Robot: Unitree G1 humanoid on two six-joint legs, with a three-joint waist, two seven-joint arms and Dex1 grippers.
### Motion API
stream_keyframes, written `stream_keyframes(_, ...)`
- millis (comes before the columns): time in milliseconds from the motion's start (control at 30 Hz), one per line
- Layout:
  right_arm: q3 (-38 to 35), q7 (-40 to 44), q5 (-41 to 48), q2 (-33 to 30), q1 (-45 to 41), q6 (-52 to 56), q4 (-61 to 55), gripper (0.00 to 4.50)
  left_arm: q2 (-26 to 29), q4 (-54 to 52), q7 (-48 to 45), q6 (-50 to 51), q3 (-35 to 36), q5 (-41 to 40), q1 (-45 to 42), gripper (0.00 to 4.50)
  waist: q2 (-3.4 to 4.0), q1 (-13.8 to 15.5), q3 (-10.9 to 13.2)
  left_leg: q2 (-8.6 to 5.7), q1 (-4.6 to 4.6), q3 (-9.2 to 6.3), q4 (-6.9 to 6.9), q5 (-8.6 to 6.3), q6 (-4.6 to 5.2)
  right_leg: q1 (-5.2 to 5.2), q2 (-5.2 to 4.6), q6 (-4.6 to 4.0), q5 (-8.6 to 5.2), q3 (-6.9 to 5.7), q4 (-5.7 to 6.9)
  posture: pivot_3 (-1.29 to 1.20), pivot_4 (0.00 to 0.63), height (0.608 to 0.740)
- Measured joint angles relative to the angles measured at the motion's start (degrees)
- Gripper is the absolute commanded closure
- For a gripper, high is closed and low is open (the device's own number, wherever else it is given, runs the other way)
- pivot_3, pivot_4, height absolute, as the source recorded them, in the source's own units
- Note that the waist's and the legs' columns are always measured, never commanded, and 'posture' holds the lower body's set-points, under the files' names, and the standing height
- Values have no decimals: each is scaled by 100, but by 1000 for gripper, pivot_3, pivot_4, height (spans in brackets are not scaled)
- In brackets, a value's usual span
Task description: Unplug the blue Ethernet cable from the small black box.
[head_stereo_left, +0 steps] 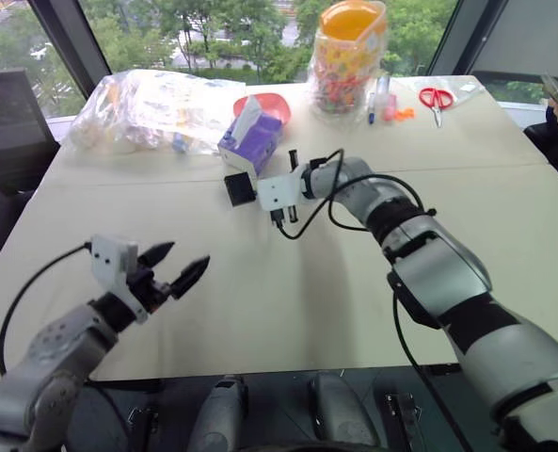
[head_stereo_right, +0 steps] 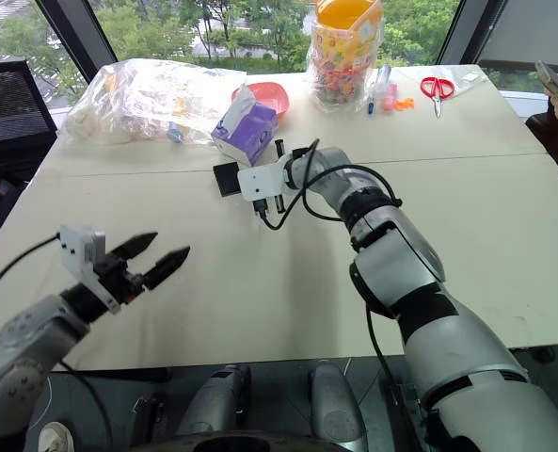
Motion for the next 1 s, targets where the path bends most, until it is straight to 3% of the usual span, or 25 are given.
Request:
stream_keyframes(133, -16, -1704, -641, -513, 1173, -32, -1535, 4479, 71, 427, -25, 193, -27, -107, -1000, 0, -4, -24, 0, 0, 3, 8, -1, 5, -9, 2, -2, 2, 1, 9, -3, 0, 150, 740)
stream_keyframes(267, -105, -2621, -1165, -771, 2205, 516, -2842, 4479, 14, 808, -135, 261, -256, -101, -1541, 0, -8, -40, -1, 0, 13, 8, -11, 7, -12, 3, 0, 3, 2, 11, 2, 0, 150, 740)
stream_keyframes(567, -272, -3121, -1630, -901, 3078, 1270, -4665, 4479, -221, 1293, -549, 302, -903, 60, -2212, 0, -24, -16, 2, 0, 23, 7, -1, 17, -25, 24, 1, 1, 1, 14, -5, 0, 150, 740)
stream_keyframes(1000, -280, -3256, -1846, -979, 3429, 1258, -5165, 4479, -416, 1469, -954, 318, -1129, 128, -2601, 0, -35, 0, 8, 0, 23, 7, -2, 17, -24, 24, 0, 1, 0, 13, -7, 0, 150, 740)
